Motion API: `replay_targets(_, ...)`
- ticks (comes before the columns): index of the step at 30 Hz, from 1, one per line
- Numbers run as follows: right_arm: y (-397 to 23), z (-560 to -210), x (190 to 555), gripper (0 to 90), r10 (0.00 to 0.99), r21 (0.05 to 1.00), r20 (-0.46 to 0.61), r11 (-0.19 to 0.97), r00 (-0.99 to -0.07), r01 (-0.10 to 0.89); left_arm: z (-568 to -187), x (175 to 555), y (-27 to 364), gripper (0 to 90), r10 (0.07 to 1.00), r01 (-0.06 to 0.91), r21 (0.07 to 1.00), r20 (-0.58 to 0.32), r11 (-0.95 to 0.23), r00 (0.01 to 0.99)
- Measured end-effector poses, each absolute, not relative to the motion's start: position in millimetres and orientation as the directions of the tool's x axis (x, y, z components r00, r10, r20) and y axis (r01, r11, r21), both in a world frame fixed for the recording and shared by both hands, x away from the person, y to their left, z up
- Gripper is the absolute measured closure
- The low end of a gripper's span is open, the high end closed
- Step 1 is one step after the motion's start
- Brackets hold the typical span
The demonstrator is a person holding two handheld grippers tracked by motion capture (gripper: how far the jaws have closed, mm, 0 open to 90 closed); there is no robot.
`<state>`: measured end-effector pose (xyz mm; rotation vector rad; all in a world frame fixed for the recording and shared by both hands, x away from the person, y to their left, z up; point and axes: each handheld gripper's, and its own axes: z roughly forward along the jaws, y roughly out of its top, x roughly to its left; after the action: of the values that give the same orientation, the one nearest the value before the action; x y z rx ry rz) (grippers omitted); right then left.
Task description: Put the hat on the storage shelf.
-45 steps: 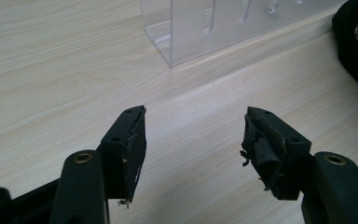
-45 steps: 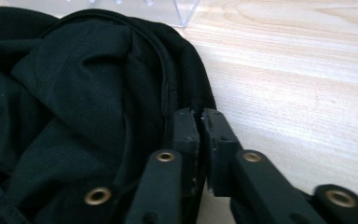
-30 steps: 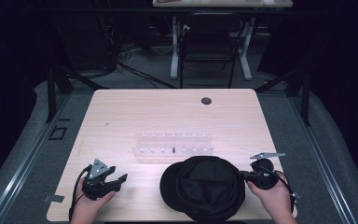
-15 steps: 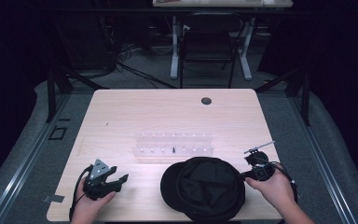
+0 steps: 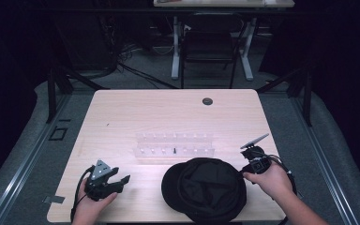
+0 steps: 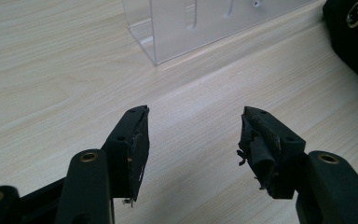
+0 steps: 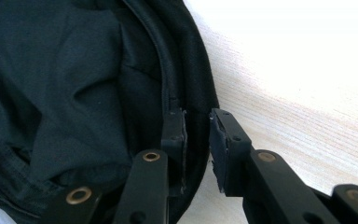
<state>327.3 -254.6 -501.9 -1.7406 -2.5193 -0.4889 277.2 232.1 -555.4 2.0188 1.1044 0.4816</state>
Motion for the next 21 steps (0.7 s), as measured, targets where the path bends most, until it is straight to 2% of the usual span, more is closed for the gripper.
replay_targets(7,-254.7,-508.5,334.2,73.6,0.914,0.179,0.230,0.297,-0.333,0.938,-556.1,277.4,231.3,42.2,0.828,0.539,0.773,-0.033,-0.334,0.559)
replay_targets(8,-256.7,-507.1,338.0,73.4,0.905,0.125,0.215,0.347,-0.366,0.930,-556.2,277.3,231.3,42.1,0.828,0.540,0.772,-0.032,-0.335,0.560)
replay_targets(10,-254.4,-514.6,336.9,73.1,0.919,0.165,0.244,0.276,-0.310,0.947,-556.2,276.8,231.8,41.9,0.827,0.541,0.771,-0.033,-0.337,0.562)
replay_targets(12,-256.8,-513.3,341.3,73.2,0.914,0.111,0.236,0.311,-0.329,0.944,-555.7,276.6,232.4,41.7,0.827,0.541,0.770,-0.031,-0.338,0.561)
replay_targets(14,-256.3,-516.5,341.8,73.3,0.919,0.125,0.252,0.279,-0.302,0.952,-556.0,276.8,232.7,41.7,0.829,0.540,0.773,-0.033,-0.332,0.558)
replay_targets(21,-255.6,-519.4,347.6,77.7,0.917,0.076,0.261,0.292,-0.302,0.953,-557.1,277.6,231.3,41.7,0.827,0.542,0.769,-0.030,-0.340,0.561)
